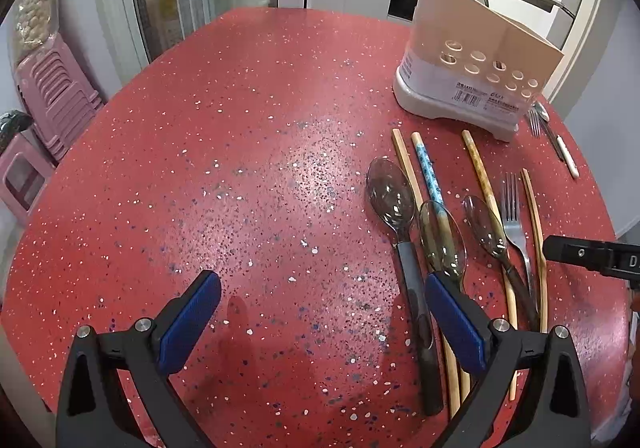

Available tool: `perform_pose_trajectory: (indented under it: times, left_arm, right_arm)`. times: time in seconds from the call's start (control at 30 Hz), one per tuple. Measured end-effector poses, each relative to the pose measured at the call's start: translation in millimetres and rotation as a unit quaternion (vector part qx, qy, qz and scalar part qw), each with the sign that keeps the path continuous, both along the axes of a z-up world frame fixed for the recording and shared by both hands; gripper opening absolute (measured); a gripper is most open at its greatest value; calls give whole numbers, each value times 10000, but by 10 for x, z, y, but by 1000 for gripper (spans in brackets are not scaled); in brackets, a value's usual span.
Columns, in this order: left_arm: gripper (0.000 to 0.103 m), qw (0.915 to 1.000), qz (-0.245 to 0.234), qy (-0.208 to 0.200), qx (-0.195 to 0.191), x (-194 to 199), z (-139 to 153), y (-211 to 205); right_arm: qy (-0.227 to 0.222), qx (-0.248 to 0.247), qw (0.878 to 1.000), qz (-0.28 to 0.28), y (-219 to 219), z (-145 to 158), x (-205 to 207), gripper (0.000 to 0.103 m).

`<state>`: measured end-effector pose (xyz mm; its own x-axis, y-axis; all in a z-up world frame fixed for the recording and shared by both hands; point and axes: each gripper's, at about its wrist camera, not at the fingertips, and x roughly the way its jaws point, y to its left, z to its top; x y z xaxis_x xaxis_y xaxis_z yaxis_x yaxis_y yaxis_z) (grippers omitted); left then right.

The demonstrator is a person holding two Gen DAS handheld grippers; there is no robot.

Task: Organize utensils
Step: 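Grasp a plain wooden chopstick with the right tool while the left tool grasps a clear dark-handled spoon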

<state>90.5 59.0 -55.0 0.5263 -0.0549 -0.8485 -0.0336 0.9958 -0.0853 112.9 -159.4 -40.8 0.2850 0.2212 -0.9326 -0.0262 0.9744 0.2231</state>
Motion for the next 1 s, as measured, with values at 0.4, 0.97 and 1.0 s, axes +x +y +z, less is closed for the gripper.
perform_pose_trajectory:
  times: [0.4,0.97,1.0]
  left_arm:
    - [103,9998,-106,145,101,43,-105,-75]
    - [103,9976,-442,415,325,502,-77,-312]
    - [103,9975,-480,414,327,525,-64,-327]
  right_arm:
    - [-112,-811,9960,361,295,-20,-9,42]
    - [-200,-1125,9906,751,528,-14,53,37]
    - [-205,-1136,9902,783,527,-12,50,37]
